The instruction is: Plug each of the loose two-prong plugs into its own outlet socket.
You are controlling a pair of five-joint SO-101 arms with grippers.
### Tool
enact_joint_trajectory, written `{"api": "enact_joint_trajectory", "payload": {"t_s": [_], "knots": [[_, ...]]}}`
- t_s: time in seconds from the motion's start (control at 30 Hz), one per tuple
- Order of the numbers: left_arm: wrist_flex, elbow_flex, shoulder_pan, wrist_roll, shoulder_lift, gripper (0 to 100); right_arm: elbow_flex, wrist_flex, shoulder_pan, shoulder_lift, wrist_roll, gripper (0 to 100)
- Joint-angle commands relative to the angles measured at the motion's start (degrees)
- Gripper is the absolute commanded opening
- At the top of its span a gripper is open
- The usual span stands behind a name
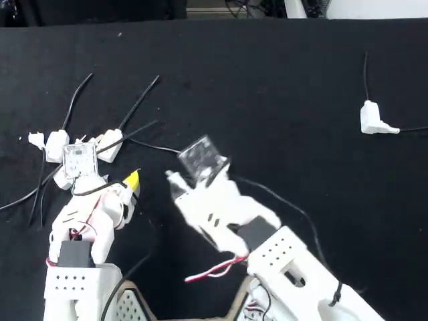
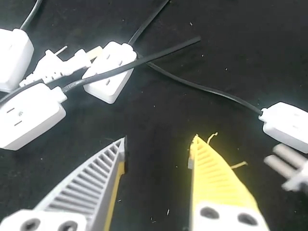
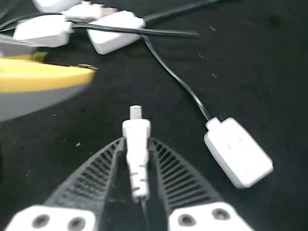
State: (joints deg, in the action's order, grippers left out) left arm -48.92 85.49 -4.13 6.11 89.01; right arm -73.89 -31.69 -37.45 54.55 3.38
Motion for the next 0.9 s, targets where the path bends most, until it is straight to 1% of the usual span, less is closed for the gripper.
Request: {"api": "enact_joint_trajectory", "payload": {"t_s": [0.0,0.07,0.2,0.3,0.5,0.57,0.67,0.87], "knots": [[-0.5,-4.3,-0.7,0.3,0.0,22,6.0,-4.6,3.3,2.0,0.4,1.0],[-0.6,-4.6,-0.7,0.2,-0.1,22,7.3,-6.5,4.2,2.0,0.4,1.0],[-0.6,-4.8,-0.4,-3.1,-1.0,22,9.8,-10.1,7.2,2.0,0.4,1.0],[-0.6,-8.4,-0.6,-3.2,-5.9,22,10.5,-11.0,8.5,1.1,0.4,1.0],[0.4,-20.2,-0.2,-3.2,-27.0,22,15.3,-11.2,8.5,-10.9,0.6,1.0],[2.2,-24.2,-0.2,-3.0,-34.2,22,17.6,-12.0,8.5,-16.0,1.9,1.0],[5.7,-30.0,-0.1,-3.0,-44.1,22,22.7,-15.9,8.5,-22.5,3.1,1.0],[10.2,-42.0,1.0,-2.8,-62.4,22,28.6,-20.2,9.2,-31.3,3.3,1.0]]}}
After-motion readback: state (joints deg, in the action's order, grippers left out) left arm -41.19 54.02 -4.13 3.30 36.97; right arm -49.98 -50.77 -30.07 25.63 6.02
